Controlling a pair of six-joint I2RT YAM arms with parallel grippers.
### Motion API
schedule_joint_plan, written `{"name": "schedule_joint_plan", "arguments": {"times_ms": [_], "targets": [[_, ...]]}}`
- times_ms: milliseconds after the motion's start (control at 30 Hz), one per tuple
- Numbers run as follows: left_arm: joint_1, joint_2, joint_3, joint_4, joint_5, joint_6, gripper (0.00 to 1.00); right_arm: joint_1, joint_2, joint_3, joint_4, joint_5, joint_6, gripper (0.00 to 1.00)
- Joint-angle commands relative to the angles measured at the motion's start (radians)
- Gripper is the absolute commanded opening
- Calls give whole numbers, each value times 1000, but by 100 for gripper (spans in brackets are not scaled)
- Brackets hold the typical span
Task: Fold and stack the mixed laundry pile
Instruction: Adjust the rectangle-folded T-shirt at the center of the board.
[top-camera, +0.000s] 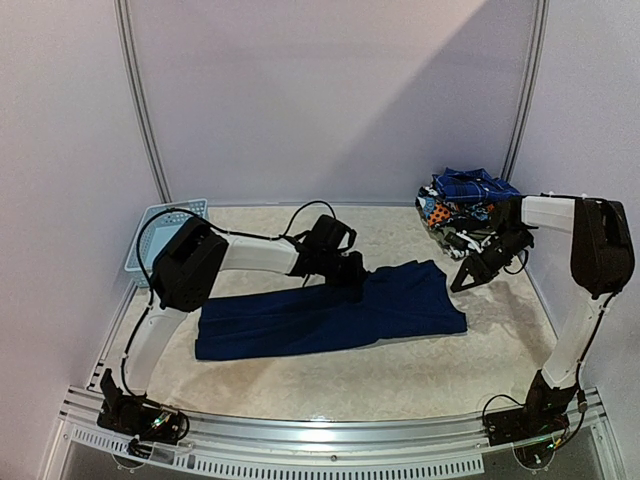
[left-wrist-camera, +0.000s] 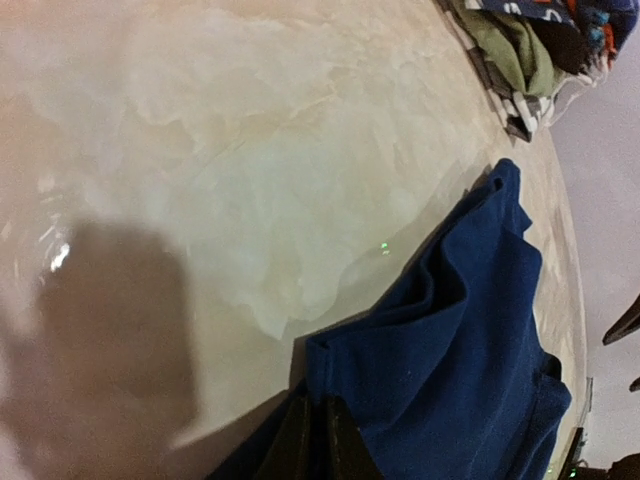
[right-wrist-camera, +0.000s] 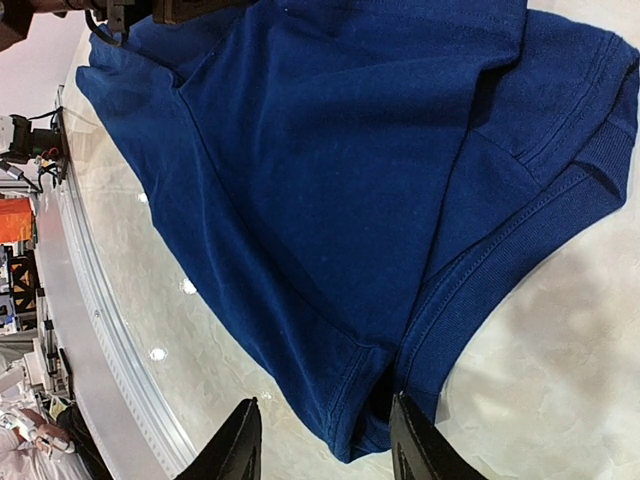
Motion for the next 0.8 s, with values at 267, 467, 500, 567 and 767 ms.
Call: {"name": "schedule_joint_plan", "arguments": {"times_ms": [267,467,500,567,767], "targets": [[-48,-326,-117,-315,-190,322,40,57,153,308,-12,62,25,45],[-110,-517,-338,-615,-328,359,43,106,345,501,-22,78,56,47],[-117,-548,-396,-630,-349,344,43,112,361,521,-20,82,60,48],[-123,-621,-515,-631,-377,305,42,124,392,550,-16,89,71,49],[-121,-754,-769,-613,-423,247,41,147,475,640,-27,111,108,50]]}}
